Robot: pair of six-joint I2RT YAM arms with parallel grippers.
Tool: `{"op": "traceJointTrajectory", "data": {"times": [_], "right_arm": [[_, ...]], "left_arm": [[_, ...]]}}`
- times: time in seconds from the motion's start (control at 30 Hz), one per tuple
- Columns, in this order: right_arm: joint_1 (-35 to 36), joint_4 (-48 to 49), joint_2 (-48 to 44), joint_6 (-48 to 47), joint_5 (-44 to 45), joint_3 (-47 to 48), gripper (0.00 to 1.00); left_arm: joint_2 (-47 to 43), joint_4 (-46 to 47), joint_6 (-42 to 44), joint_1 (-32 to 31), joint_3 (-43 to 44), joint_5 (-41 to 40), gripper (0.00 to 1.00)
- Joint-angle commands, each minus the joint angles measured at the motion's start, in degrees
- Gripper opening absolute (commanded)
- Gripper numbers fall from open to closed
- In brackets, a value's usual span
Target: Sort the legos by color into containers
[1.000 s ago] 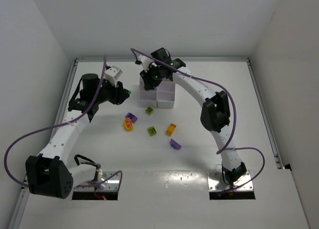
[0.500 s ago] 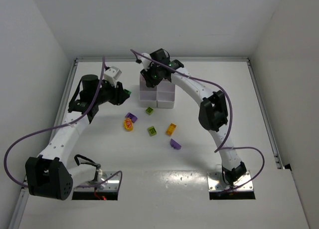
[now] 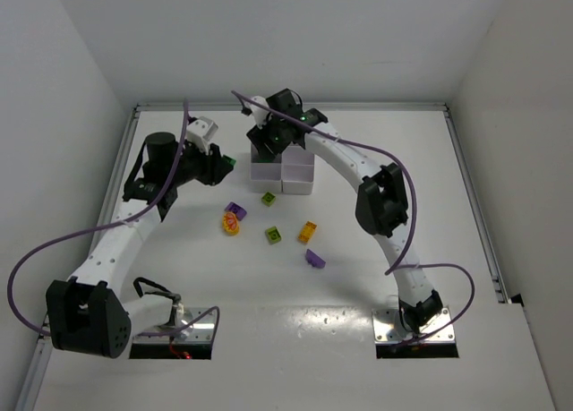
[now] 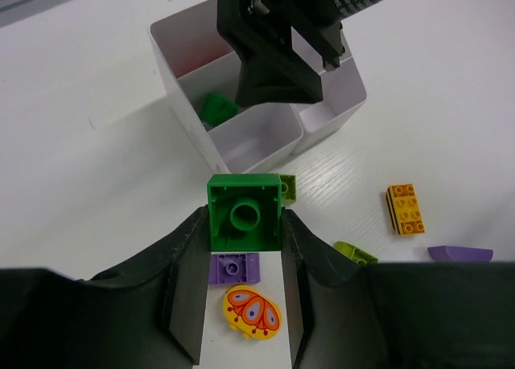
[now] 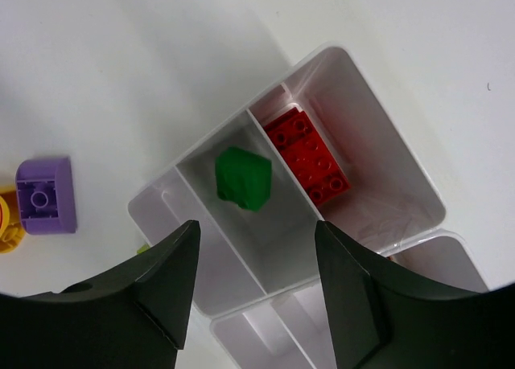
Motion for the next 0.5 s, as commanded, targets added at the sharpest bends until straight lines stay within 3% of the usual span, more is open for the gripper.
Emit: {"op": "traceJointTrajectory", "data": {"times": [0.0,0.17,0.47], "right_arm": [[0.81,2.19,-2.56,0.59,1.39,0.73,0.6],[-1.37,2.71,-8.97,2.7,5.69,-2.34,0.6],[-11.22,2.27,-25.13,1.64,10.19,-19.37,0.6]], "left_arm": [[0.87,5.05,-0.17,-0.81,0.0,0.67,0.12],[6.83,7.7,-0.79,-4.94,2.37,-2.58,0.12],[21.95,12.09,-1.32,-12.41,11.07,-13.28,0.1]]}}
